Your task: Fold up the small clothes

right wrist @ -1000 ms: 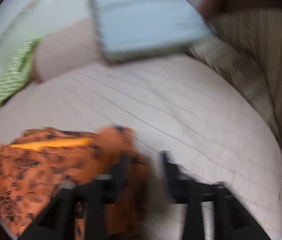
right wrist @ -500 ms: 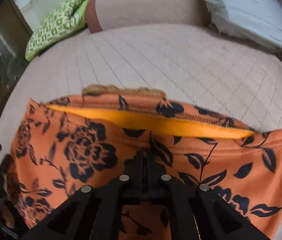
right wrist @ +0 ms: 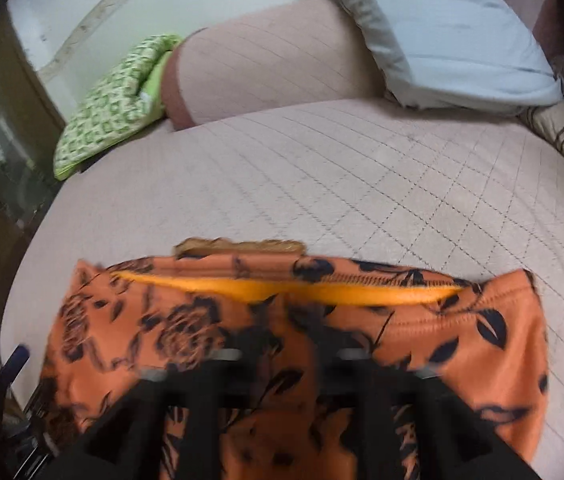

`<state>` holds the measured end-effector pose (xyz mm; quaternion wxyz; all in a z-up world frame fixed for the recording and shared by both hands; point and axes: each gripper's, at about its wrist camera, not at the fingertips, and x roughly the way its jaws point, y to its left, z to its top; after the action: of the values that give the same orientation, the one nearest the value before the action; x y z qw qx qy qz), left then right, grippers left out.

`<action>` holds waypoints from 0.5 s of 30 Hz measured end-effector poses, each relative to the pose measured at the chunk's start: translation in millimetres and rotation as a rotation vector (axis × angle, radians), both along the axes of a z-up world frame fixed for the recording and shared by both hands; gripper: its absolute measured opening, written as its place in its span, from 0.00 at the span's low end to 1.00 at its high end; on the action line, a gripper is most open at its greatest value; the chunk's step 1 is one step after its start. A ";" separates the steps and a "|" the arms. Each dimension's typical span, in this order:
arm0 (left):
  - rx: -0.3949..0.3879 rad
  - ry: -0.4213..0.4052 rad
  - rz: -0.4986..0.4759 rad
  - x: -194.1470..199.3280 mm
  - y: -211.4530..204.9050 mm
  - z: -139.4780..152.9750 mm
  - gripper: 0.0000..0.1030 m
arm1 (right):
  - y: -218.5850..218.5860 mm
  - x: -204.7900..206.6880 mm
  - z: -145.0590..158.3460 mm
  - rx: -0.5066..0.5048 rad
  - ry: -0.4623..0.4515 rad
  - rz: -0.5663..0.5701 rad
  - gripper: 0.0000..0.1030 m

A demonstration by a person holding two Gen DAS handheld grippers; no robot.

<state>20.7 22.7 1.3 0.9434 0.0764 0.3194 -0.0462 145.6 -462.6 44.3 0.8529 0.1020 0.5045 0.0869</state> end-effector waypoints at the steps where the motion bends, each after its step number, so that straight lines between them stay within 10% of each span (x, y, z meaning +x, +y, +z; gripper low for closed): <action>1: 0.001 0.003 -0.001 0.3 -0.6 -0.4 0.70 | -1.5 -0.1 -1.3 -0.002 -0.014 -0.002 0.92; 5: 0.011 0.007 -0.009 0.5 -5.4 -2.6 0.70 | 18.6 19.1 -25.4 -0.077 0.084 0.057 0.81; 6: 0.015 0.010 -0.011 0.8 -6.5 -3.4 0.70 | 25.8 28.8 -49.4 -0.094 0.175 0.077 0.67; 7: 0.018 0.011 -0.012 0.9 -7.4 -4.2 0.70 | 28.4 35.1 -62.4 -0.093 0.219 0.081 0.21; 9: 0.028 0.007 -0.010 0.1 -8.2 -4.5 0.70 | 30.0 41.7 -52.0 -0.078 0.189 0.082 0.03; 15: -0.035 -0.016 -0.048 -5.4 -7.5 4.3 0.70 | 16.7 52.4 -39.0 -0.108 0.072 0.007 0.03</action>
<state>15.3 15.2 5.6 0.9458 0.0677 0.3089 -0.0738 197.9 -445.9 5.3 0.8381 0.0572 0.5392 0.0590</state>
